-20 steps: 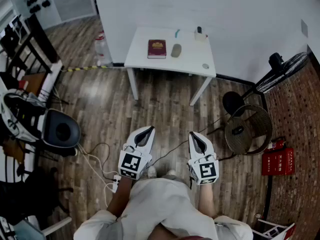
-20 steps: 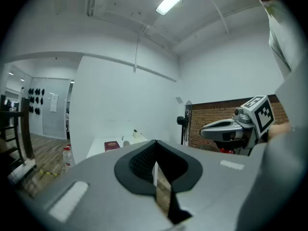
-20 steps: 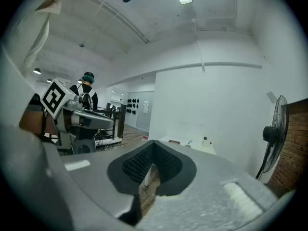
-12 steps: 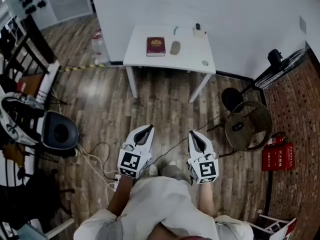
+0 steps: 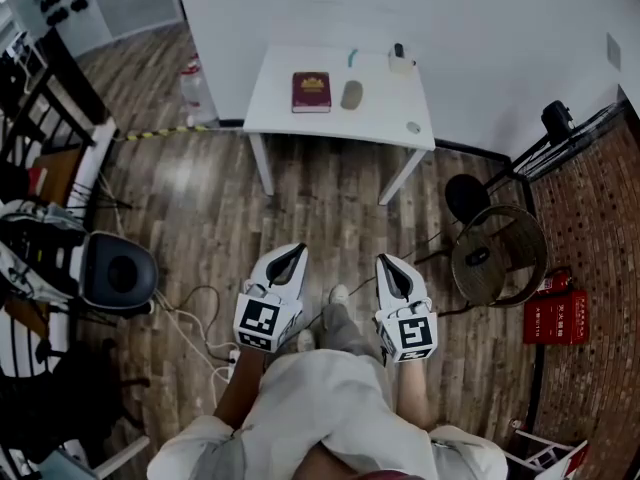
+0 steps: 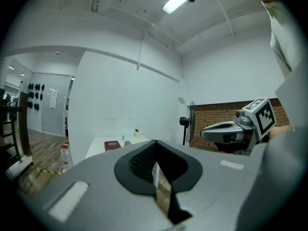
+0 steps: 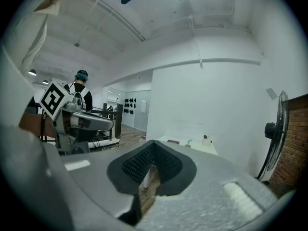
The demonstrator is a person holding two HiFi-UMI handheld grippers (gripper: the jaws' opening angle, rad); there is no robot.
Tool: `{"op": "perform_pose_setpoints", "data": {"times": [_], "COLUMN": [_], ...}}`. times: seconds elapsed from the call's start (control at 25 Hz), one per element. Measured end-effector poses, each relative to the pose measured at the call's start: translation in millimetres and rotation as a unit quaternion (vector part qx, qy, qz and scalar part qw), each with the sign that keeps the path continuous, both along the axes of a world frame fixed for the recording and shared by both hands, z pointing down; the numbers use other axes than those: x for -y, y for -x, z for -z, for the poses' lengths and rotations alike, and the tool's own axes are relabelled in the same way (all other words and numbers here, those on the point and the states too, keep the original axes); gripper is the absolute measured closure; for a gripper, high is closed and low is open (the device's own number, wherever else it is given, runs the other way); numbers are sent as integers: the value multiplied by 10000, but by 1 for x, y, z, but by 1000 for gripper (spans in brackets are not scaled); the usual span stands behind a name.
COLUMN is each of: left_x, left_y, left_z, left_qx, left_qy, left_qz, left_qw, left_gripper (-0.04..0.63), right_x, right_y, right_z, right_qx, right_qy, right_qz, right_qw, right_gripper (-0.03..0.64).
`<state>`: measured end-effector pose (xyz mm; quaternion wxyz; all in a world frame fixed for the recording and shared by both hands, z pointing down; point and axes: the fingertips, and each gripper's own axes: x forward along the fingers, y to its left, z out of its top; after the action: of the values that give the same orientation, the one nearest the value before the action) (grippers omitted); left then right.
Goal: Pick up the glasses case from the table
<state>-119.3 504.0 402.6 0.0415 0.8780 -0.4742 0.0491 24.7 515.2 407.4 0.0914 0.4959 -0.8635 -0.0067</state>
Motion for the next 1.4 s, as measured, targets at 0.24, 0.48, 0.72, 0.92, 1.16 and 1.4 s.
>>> {"op": "perform_pose_setpoints", "data": {"times": [0.24, 0.48, 0.72, 0.92, 1.16, 1.4], "left_x": [53, 104, 151, 184, 213, 239], "left_y": [-11, -28, -52, -69, -87, -88], "left_z": [2, 9, 8, 9, 12, 19], "left_qx": [42, 98, 193, 301, 334, 268], "left_qy": [-28, -54, 50, 79, 15, -89], "left_qz": [147, 268, 394, 449, 483, 547], "left_qw": [9999, 9996, 9990, 9985, 9983, 9981], "left_gripper": [577, 577, 577, 577, 577, 577], "right_x": [55, 113, 166, 204, 240, 263], "right_y": [-12, -28, -52, -70, -86, -76], "right_z": [1, 5, 3, 0, -2, 4], "right_qx": [81, 164, 241, 369, 405, 368], "right_qy": [-47, -35, 94, 173, 187, 110], "right_qz": [128, 258, 376, 433, 481, 637], "right_qw": [9999, 9995, 9990, 9982, 9978, 9972], "right_gripper": [612, 612, 612, 612, 612, 612]}}
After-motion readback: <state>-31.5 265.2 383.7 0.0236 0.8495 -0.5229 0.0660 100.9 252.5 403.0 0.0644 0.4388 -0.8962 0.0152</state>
